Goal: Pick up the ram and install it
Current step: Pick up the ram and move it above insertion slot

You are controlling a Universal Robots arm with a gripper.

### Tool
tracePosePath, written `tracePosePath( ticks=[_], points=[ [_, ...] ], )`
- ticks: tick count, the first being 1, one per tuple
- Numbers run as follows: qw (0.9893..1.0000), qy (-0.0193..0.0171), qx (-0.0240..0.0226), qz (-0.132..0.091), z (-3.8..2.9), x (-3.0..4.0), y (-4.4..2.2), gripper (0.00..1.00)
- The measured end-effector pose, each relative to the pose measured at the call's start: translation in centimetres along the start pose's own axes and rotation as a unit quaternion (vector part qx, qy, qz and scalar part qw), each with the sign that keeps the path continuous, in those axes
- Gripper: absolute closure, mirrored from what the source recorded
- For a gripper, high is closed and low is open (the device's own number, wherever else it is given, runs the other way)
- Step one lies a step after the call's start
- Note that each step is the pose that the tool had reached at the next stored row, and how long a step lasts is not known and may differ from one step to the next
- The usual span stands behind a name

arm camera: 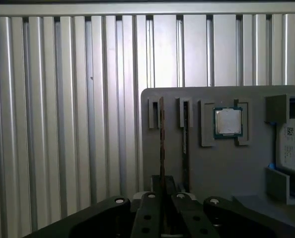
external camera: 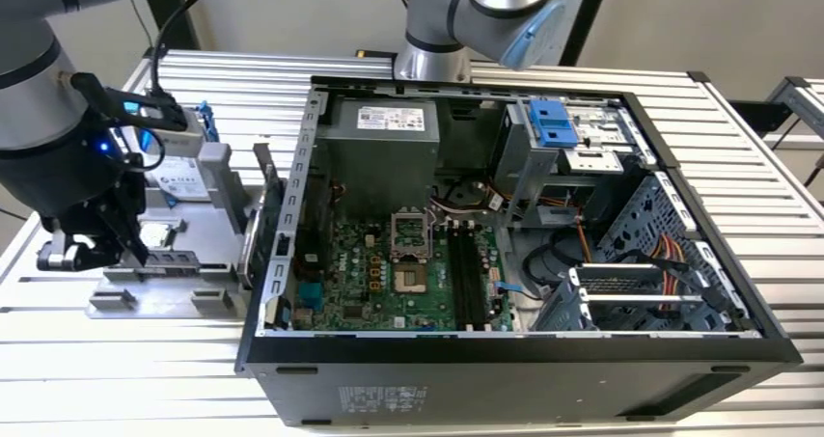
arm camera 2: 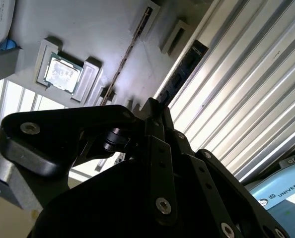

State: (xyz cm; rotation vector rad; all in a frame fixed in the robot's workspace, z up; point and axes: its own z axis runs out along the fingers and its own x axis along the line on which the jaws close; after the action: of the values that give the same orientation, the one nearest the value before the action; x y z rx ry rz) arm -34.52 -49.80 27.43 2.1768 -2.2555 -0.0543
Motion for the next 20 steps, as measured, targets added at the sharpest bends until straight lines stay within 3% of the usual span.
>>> tracePosePath(
  ticks=[20],
  points=[
    [1.0000, 0.0000, 0.0000, 0.000, -1.87, -0.04, 0.06, 1.00]
  ],
)
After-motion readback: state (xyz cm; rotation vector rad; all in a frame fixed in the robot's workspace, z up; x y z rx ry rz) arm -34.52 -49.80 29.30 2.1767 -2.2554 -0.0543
